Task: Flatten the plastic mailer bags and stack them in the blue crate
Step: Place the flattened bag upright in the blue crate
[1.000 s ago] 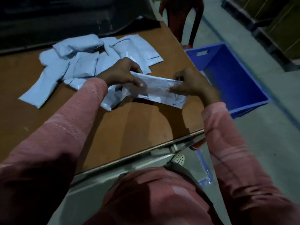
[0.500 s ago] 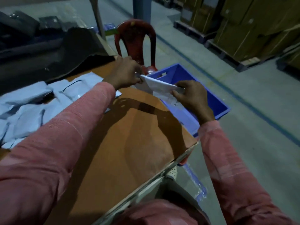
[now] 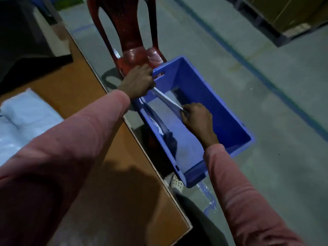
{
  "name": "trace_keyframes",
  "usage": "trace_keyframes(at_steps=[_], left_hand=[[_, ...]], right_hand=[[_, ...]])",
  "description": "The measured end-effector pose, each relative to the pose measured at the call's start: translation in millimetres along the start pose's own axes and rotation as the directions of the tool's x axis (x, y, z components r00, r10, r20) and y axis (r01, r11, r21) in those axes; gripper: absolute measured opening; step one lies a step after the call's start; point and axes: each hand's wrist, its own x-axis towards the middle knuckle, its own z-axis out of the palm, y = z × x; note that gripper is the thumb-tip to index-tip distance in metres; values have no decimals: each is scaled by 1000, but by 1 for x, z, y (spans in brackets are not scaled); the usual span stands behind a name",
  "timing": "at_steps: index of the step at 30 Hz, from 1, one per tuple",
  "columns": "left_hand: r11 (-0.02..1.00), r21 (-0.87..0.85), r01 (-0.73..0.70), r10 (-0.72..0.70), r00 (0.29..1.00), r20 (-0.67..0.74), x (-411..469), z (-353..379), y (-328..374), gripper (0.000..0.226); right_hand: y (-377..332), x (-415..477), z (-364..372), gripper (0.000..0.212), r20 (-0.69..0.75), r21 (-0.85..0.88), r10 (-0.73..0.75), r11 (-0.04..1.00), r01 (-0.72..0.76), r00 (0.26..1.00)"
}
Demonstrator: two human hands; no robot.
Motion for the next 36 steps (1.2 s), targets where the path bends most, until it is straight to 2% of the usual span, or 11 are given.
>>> trace_keyframes(at_steps=[5, 10, 15, 19, 22, 24, 26, 28, 31, 33, 36], left_hand=[[992, -1, -125, 122, 963, 242, 39, 51, -4, 31], [978, 28, -206, 179, 905, 386, 66, 86, -17, 22], [993, -90, -74, 111, 840, 531, 72, 126, -20, 36], [989, -144, 17, 83, 749, 657, 64, 144, -3, 52], [990, -106, 94, 20, 646, 763, 54, 116, 16, 50], [988, -110, 112, 22, 594, 804, 51, 106, 21, 48], [984, -110, 140, 13, 560, 828, 52, 104, 23, 49], [984, -97, 148, 0, 550, 835, 53, 102, 25, 50], [991, -94, 100, 22, 559, 829, 51, 108, 25, 51], [994, -70, 79, 9, 598, 802, 45, 120, 22, 49], [999, 8, 37, -32, 724, 689, 43, 127, 20, 45]], right_hand=[[13, 22, 61, 23, 102, 23, 51, 998, -54, 993], [17, 36, 110, 22, 103, -51, 62, 997, -57, 993], [14, 44, 147, 17, 137, -7, 95, 995, -95, 986], [19, 33, 169, 21, 238, -40, 64, 998, -56, 969], [20, 25, 175, 42, 316, 110, 8, 993, -45, 949], [19, 19, 176, 53, 355, 223, 24, 969, -110, 935], [20, 18, 174, 57, 393, 370, 128, 885, -284, 911], [23, 24, 173, 62, 491, 517, 221, 704, -486, 843], [24, 41, 171, 69, 627, 625, 157, 482, -613, 763], [21, 54, 168, 66, 677, 647, 88, 404, -647, 731], [14, 68, 168, 63, 721, 640, 0, 386, -665, 693]])
